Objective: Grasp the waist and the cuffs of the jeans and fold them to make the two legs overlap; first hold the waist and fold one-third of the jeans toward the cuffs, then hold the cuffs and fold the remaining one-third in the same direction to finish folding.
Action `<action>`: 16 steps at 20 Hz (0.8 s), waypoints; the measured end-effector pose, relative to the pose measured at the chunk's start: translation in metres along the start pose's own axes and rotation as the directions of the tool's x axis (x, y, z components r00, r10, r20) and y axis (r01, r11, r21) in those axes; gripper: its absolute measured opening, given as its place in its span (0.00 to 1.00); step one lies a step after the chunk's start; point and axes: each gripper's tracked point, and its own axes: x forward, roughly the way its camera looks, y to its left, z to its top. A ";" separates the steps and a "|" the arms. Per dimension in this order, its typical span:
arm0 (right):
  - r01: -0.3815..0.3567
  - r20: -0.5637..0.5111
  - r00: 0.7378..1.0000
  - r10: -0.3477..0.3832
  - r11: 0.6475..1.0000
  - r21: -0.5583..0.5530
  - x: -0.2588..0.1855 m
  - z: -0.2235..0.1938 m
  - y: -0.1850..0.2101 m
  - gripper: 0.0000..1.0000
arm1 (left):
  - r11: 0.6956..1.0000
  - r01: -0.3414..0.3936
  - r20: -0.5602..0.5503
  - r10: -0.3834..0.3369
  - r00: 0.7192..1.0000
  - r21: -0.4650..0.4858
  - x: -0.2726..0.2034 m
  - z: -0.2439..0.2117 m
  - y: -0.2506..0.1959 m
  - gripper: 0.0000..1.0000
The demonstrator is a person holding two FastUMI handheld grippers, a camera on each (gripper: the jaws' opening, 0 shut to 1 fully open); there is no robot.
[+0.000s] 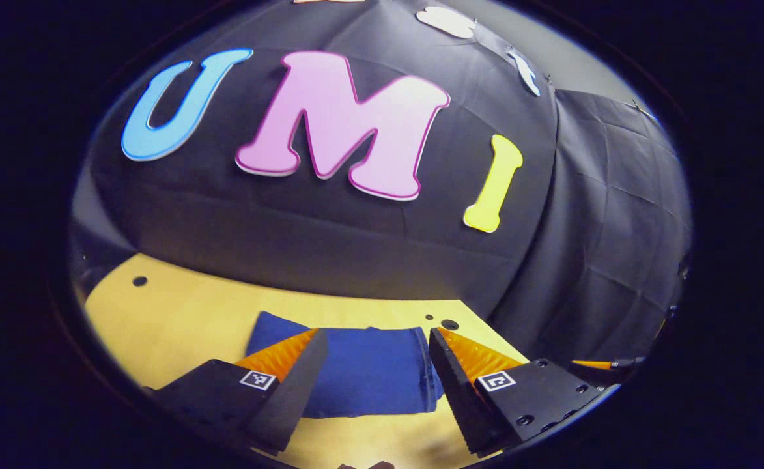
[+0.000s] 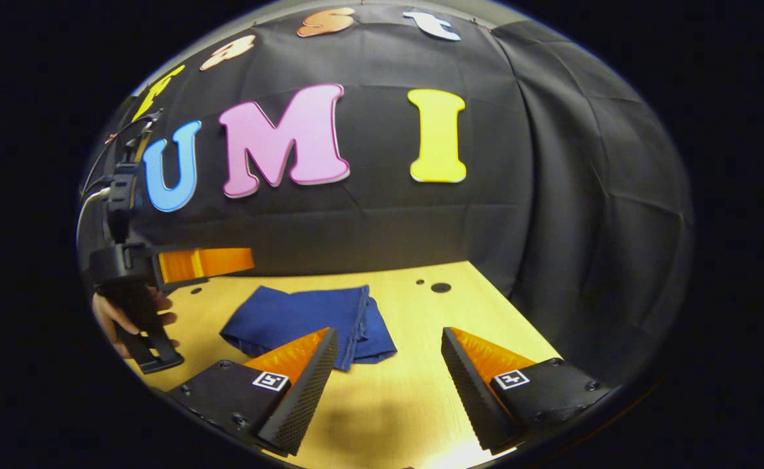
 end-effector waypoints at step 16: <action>-0.035 0.272 0.959 0.075 0.988 -0.150 -0.207 0.131 0.106 0.97 | 0.976 -0.208 0.181 0.193 0.964 0.067 -0.287 0.073 0.080 0.96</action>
